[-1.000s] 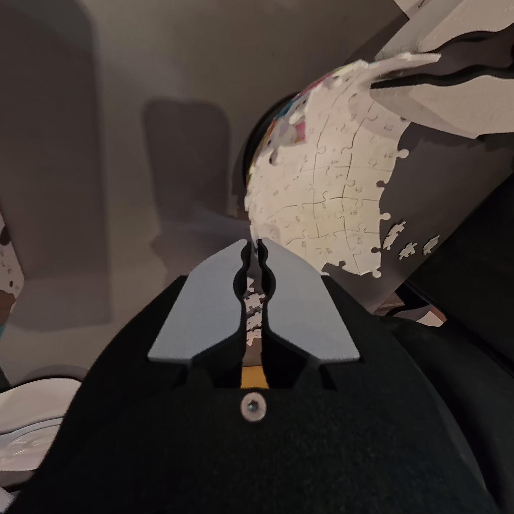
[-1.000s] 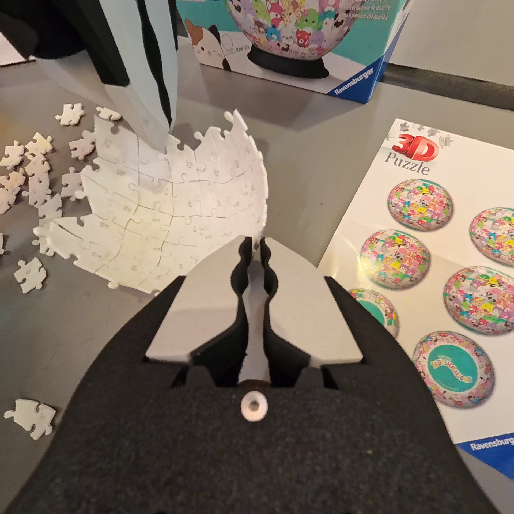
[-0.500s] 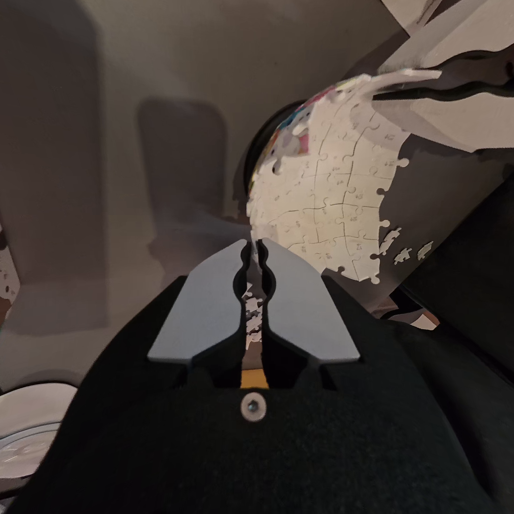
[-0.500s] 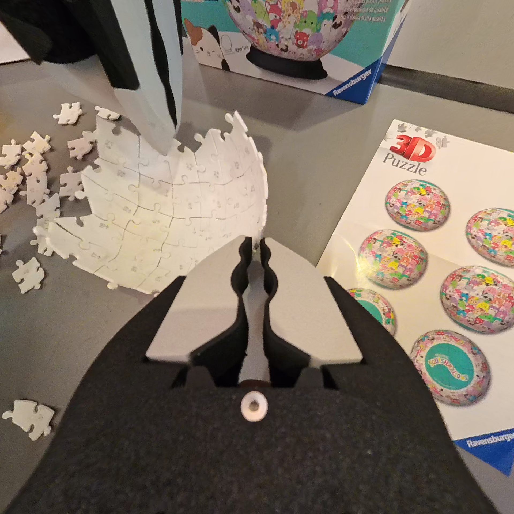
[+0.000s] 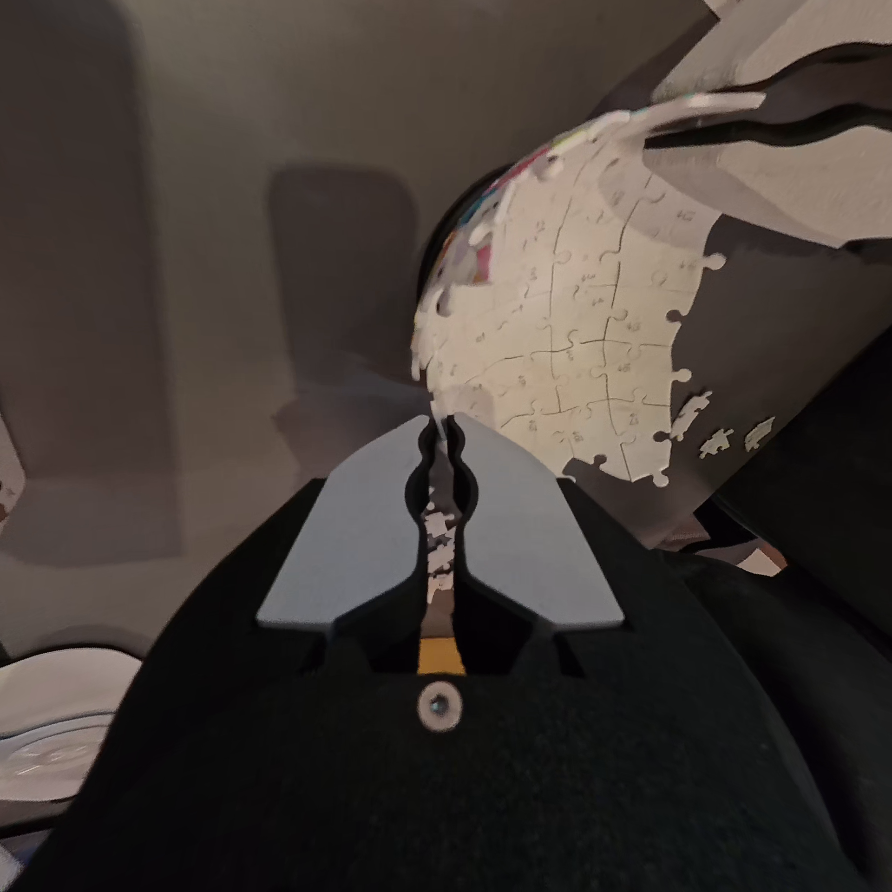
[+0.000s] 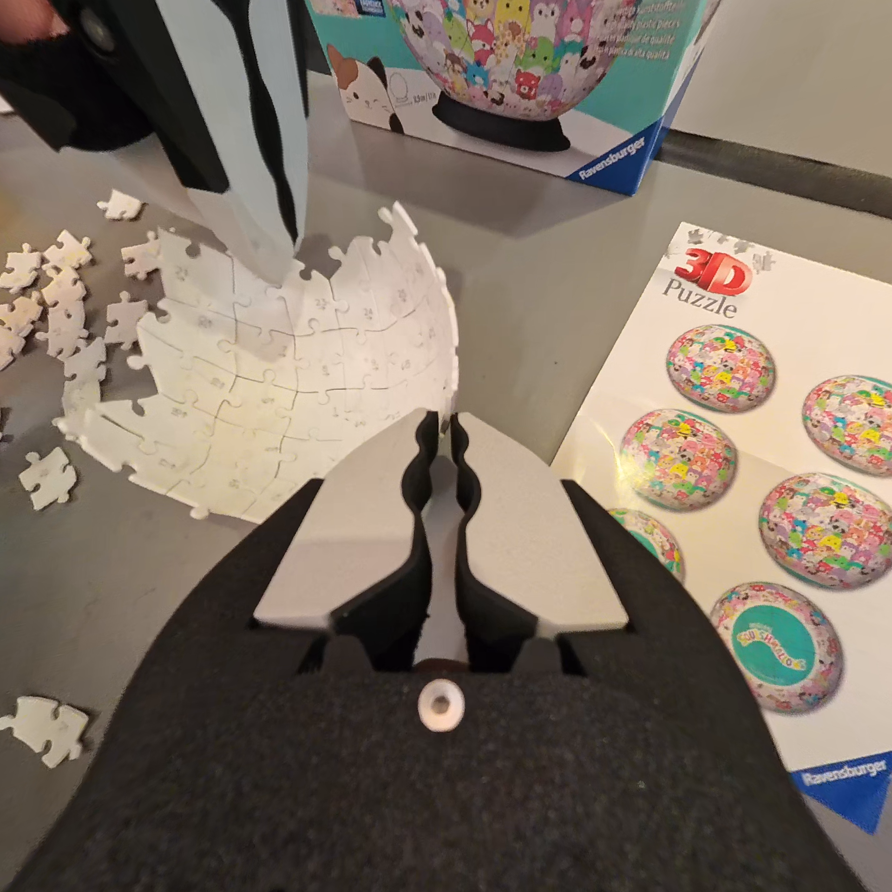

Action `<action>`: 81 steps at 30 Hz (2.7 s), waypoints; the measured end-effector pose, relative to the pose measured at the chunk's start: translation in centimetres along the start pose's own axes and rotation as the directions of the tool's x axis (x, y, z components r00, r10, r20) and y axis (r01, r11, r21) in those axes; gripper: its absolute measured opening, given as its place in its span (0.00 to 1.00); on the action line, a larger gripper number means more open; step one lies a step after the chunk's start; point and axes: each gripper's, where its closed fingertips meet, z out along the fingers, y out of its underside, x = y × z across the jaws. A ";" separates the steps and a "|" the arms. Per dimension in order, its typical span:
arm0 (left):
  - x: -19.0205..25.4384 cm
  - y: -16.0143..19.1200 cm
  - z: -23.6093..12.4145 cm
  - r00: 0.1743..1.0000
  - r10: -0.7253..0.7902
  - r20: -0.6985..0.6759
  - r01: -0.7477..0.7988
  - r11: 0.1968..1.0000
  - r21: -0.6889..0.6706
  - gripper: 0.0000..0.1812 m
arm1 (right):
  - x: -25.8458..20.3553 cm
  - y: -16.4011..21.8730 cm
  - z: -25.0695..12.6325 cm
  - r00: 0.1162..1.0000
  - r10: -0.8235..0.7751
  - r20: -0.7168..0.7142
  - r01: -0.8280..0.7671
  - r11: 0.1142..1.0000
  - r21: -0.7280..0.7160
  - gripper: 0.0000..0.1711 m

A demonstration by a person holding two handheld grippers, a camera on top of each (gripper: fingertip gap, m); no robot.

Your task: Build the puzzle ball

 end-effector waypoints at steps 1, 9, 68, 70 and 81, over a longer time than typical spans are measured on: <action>0.2 0.2 0.0 1.000 -0.005 -0.012 0.005 1.000 0.008 0.02 | 0.1 -0.1 0.1 1.000 -0.013 0.000 0.013 1.000 0.000 0.03; 1.4 1.5 -1.3 0.996 -0.052 -0.079 0.069 0.969 0.235 0.14 | 0.5 -1.1 1.4 0.984 -0.173 0.048 0.175 0.984 -0.037 0.04; 28.8 12.8 14.8 0.982 -0.175 0.067 0.043 0.558 0.829 0.19 | -22.9 19.4 -14.0 0.543 -0.464 0.700 0.556 0.823 0.115 0.14; 27.7 13.0 15.2 0.964 -0.257 0.066 0.092 0.554 0.827 0.19 | -22.9 20.1 -13.6 0.545 -0.482 0.686 0.595 0.799 0.089 0.14; 24.7 10.9 15.4 0.939 -0.313 0.141 0.069 0.574 0.816 0.22 | -22.2 19.1 -13.2 0.593 -0.526 0.609 0.593 0.797 0.111 0.14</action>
